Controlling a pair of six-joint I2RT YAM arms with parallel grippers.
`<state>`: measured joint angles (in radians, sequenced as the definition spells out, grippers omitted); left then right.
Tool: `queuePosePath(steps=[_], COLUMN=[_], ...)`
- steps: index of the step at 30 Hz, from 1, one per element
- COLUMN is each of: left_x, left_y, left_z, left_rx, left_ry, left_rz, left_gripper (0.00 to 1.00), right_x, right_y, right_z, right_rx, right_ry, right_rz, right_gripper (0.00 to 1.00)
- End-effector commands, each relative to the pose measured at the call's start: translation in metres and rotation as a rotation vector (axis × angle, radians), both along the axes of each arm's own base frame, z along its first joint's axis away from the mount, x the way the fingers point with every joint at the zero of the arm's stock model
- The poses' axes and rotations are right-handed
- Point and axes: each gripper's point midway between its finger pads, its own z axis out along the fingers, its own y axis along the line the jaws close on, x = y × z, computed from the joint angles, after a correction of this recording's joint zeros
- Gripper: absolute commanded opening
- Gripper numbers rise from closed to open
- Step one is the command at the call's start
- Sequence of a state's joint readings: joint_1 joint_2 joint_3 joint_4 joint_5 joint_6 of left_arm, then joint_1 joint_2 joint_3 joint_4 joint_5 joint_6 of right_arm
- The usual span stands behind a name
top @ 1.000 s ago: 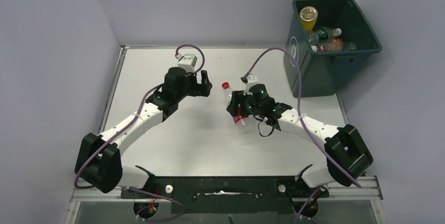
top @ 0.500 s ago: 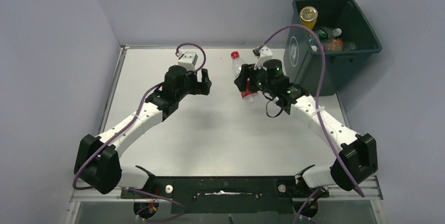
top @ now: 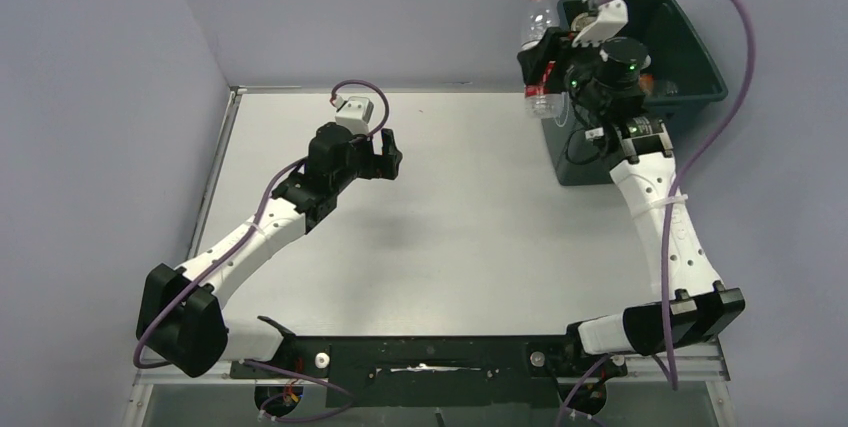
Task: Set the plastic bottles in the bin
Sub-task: Pick up the plastic bottle at the center of the board.
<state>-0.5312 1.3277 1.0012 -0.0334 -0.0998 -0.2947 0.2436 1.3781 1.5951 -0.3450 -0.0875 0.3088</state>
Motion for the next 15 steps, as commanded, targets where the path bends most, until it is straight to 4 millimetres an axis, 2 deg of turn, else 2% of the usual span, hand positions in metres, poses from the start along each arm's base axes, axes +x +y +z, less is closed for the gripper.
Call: queuePosePath(steps=[1, 7, 15], left_x=[0.0, 0.0, 0.0], left_y=[-0.002, 0.002, 0.007], left_z=[0.031, 0.034, 0.036], left_rx=[-0.048, -0.051, -0.051], left_ry=[-0.089, -0.094, -0.098], left_rz=[-0.015, -0.013, -0.006], left_gripper=[0.89, 0.89, 0.89], right_x=[0.011, 0.028, 0.05], right_y=[-0.04, -0.099, -0.156], right_z=[0.042, 0.056, 0.063], right_rx=[0.014, 0.03, 0.073], right_ry=[-0.088, -0.119, -0.139], right_rz=[-0.056, -0.163, -0.24], right_gripper=[0.62, 0.62, 0.62])
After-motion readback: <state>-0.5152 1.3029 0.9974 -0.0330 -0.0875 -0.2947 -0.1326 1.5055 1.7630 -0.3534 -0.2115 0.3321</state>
